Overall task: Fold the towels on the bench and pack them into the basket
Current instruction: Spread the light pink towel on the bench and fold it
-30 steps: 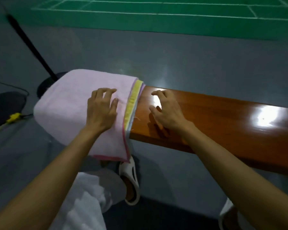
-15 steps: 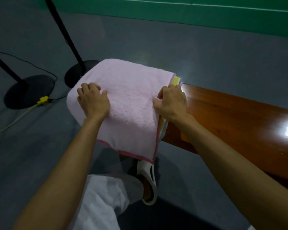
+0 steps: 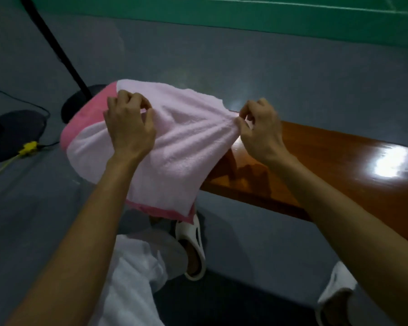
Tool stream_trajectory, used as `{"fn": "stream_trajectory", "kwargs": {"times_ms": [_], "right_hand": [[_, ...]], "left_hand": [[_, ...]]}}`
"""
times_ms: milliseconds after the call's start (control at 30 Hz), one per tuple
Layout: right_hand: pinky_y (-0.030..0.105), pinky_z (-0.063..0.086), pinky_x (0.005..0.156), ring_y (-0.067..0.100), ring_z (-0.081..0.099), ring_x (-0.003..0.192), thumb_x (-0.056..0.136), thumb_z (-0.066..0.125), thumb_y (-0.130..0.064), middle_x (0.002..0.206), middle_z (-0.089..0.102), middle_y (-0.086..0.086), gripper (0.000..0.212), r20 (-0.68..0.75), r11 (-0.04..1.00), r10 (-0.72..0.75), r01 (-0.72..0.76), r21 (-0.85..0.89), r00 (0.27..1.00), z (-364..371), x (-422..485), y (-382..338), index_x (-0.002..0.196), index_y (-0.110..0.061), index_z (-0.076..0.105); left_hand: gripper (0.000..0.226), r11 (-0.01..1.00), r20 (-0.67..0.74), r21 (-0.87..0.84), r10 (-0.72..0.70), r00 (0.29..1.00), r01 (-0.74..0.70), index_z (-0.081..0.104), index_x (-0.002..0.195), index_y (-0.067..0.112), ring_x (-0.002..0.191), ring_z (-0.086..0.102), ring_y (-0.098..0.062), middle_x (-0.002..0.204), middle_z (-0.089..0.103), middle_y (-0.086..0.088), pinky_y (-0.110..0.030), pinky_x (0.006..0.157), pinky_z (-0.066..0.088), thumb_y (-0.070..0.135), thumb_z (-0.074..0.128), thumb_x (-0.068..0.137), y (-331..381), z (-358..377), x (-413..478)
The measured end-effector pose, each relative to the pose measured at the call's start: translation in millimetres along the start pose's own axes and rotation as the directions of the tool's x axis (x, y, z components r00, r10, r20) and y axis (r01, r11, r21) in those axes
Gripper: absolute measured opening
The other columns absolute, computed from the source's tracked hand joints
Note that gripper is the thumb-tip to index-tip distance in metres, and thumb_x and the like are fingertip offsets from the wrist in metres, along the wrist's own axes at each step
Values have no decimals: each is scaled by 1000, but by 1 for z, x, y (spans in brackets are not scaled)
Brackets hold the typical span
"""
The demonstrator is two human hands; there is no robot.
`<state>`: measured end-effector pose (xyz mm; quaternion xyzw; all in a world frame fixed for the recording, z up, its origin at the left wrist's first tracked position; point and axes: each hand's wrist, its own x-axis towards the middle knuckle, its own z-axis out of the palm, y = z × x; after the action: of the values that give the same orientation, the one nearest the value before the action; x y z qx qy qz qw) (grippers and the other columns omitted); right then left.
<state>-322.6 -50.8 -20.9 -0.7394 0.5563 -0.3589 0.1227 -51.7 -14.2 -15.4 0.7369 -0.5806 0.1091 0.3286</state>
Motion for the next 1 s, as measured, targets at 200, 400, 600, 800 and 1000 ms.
{"fn": "stream_trajectory", "kwargs": {"times_ms": [200,400,600,800,1000], "right_hand": [[33,41,69,24,53,82,93,68,-19,93,52,5,12,-37,981,144,-148,-127,989,-86,-40,87,88,-12,61],[35,46,70,20,52,83,95,68,-21,95,54,4,12,-80,937,251,-263,-230,965,-155,-84,163,89,-13,63],[39,52,76,18,52,84,94,70,-27,98,57,3,15,-97,902,281,-298,-312,955,-189,-101,204,88,-15,65],[31,44,73,19,53,84,95,71,-28,98,60,6,19,-103,900,272,-291,-325,957,-204,-106,216,92,-10,68],[28,52,76,21,61,90,98,67,-24,102,65,5,12,-39,931,329,-332,-152,943,-208,-104,210,98,-13,65]], "left_hand": [[10,981,196,-111,180,964,-161,66,94,14,103,52,-32,106,61,-9,-45,89,42,24,64,94,86,31,-24],[12,950,377,-194,301,876,-243,65,90,16,96,57,-36,94,69,-8,-50,94,45,26,61,96,162,63,-59],[13,933,511,-300,331,793,-196,67,98,15,84,62,-26,94,71,-7,-46,81,56,26,61,100,207,74,-89],[12,931,605,-342,323,728,-128,68,104,16,88,63,-20,99,69,-1,-35,83,55,27,63,101,220,76,-100],[11,922,589,-369,331,737,-119,68,101,17,83,59,-13,98,67,1,-31,80,54,27,64,100,219,76,-99]]}}
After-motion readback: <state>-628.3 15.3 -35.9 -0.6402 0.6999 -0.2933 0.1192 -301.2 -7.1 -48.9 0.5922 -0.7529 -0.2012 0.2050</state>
